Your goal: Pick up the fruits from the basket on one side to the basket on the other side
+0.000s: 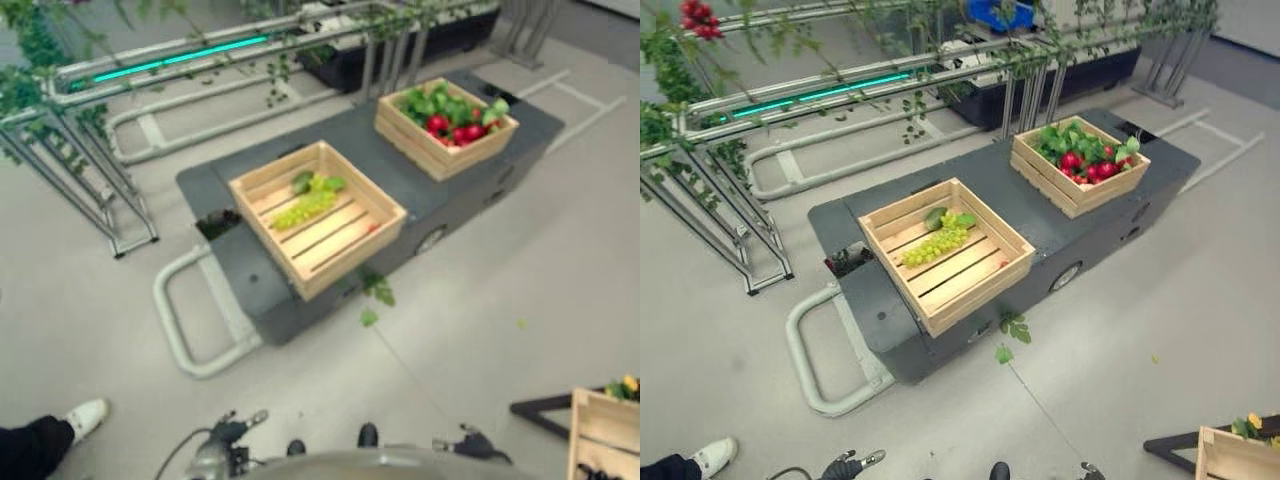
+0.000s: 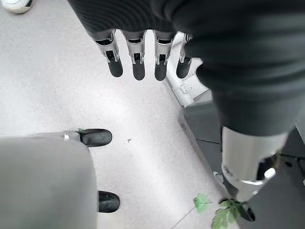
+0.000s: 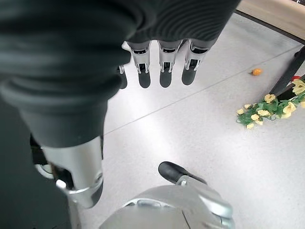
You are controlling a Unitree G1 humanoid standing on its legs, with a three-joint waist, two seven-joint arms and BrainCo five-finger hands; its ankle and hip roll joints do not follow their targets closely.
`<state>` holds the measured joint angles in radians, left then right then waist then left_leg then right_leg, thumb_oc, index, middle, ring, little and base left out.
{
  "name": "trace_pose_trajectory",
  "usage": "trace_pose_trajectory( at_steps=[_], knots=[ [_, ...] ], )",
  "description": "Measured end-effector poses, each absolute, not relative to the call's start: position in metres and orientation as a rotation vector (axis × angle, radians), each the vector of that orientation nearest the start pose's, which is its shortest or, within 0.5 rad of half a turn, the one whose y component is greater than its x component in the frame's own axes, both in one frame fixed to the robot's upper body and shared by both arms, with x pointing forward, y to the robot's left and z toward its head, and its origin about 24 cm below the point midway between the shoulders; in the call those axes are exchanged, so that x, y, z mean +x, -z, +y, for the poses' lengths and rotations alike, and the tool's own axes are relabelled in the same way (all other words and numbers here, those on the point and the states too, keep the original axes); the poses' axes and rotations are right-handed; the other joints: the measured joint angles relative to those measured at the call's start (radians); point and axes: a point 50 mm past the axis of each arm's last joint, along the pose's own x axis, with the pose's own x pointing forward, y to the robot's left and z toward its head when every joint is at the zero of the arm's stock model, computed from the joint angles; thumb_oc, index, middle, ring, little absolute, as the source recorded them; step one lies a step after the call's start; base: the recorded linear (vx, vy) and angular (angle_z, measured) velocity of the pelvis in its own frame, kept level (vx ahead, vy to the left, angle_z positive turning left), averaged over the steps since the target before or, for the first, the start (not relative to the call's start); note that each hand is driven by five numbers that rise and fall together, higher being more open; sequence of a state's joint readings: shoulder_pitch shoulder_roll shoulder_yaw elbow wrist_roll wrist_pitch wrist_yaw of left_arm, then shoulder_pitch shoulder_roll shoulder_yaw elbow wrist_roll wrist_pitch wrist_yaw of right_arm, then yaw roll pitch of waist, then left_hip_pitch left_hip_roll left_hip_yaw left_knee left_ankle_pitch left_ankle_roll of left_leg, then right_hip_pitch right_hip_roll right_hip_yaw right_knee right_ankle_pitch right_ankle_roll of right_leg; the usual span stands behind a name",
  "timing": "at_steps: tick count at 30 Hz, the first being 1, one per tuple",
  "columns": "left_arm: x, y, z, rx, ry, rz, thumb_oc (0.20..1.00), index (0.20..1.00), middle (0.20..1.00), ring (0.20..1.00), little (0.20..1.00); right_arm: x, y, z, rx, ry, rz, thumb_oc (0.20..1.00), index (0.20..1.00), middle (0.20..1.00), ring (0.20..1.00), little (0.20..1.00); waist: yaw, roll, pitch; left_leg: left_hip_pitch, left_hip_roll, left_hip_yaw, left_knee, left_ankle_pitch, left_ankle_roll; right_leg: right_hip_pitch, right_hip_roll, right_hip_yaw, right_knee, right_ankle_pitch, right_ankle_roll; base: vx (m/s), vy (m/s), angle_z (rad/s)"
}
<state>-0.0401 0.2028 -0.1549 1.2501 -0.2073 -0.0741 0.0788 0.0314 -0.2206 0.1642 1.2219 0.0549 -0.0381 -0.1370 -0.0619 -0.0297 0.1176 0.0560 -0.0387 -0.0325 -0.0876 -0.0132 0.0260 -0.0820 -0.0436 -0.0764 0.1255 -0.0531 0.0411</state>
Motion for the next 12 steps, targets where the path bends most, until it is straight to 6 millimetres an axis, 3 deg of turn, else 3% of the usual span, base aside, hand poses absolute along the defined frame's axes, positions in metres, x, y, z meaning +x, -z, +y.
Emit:
trace_pose_trajectory(
  at_steps=[1, 2, 4, 7, 9, 10, 12],
  knots=[
    [0.106, 0.159, 0.226, 0.153, -0.187, 1.133, 1.000, 1.000, 1.000, 1.000, 1.000, 0.082, 0.164, -0.227, -0.308, 0.142, 1.211, 1.000, 1.000, 1.000, 1.000, 1.000, 0.001, 0.000, 0.018, -0.001, 0.001, -0.017, 0.002, 0.011, 0.003, -0.032, 0.027, 0.151, 0.071, -0.040, 0.045, -0.06, 0.001, 0.48],
    [0.103, 0.159, 0.229, 0.153, -0.199, 1.144, 1.000, 1.000, 1.000, 1.000, 1.000, 0.077, 0.166, -0.222, -0.296, 0.128, 1.225, 1.000, 1.000, 1.000, 1.000, 1.000, -0.006, -0.017, 0.012, -0.002, -0.002, -0.036, 0.002, 0.019, 0.001, -0.017, 0.033, 0.169, 0.032, -0.039, 0.047, -0.05, 0.003, 0.35],
    [0.092, 0.161, 0.233, 0.150, -0.219, 1.168, 1.000, 1.000, 1.000, 1.000, 1.000, 0.070, 0.168, -0.220, -0.290, 0.125, 1.255, 1.000, 1.000, 1.000, 1.000, 1.000, 0.013, -0.027, 0.010, 0.002, -0.003, -0.025, 0.005, 0.014, -0.005, 0.011, 0.033, 0.147, -0.029, 0.000, -0.011, -0.01, -0.009, 0.02],
    [0.082, 0.163, 0.234, 0.141, -0.235, 1.201, 1.000, 1.000, 1.000, 1.000, 1.000, 0.071, 0.168, -0.220, -0.288, 0.120, 1.253, 1.000, 1.000, 1.000, 1.000, 1.000, 0.028, -0.029, 0.009, 0.004, 0.014, -0.011, 0.006, 0.013, -0.012, 0.043, 0.038, 0.123, -0.114, 0.049, -0.018, -0.01, -0.055, -0.21],
    [0.074, 0.165, 0.235, 0.104, -0.268, 1.222, 1.000, 1.000, 1.000, 1.000, 1.000, 0.073, 0.168, -0.219, -0.287, 0.116, 1.252, 1.000, 1.000, 1.000, 1.000, 1.000, 0.058, -0.037, 0.000, 0.020, 0.025, 0.033, 0.002, 0.005, -0.024, 0.060, 0.026, 0.061, -0.173, 0.080, -0.016, 0.04, -0.042, -0.50],
    [0.065, 0.166, 0.236, 0.093, -0.277, 1.247, 1.000, 1.000, 1.000, 1.000, 1.000, 0.073, 0.168, -0.219, -0.286, 0.115, 1.252, 1.000, 1.000, 1.000, 1.000, 1.000, 0.060, -0.040, -0.018, 0.022, 0.028, 0.030, 0.002, -0.001, -0.030, 0.086, 0.028, 0.051, -0.217, 0.109, -0.021, 0.08, -0.072, -0.41],
    [0.065, 0.166, 0.235, 0.075, -0.273, 1.250, 1.000, 1.000, 1.000, 1.000, 1.000, 0.069, 0.168, -0.223, -0.290, 0.126, 1.266, 1.000, 1.000, 1.000, 1.000, 1.000, 0.052, -0.033, -0.025, 0.043, 0.036, 0.029, 0.002, -0.004, -0.035, 0.109, 0.038, 0.053, -0.223, 0.114, -0.033, 0.07, -0.060, -0.06]
  ],
)
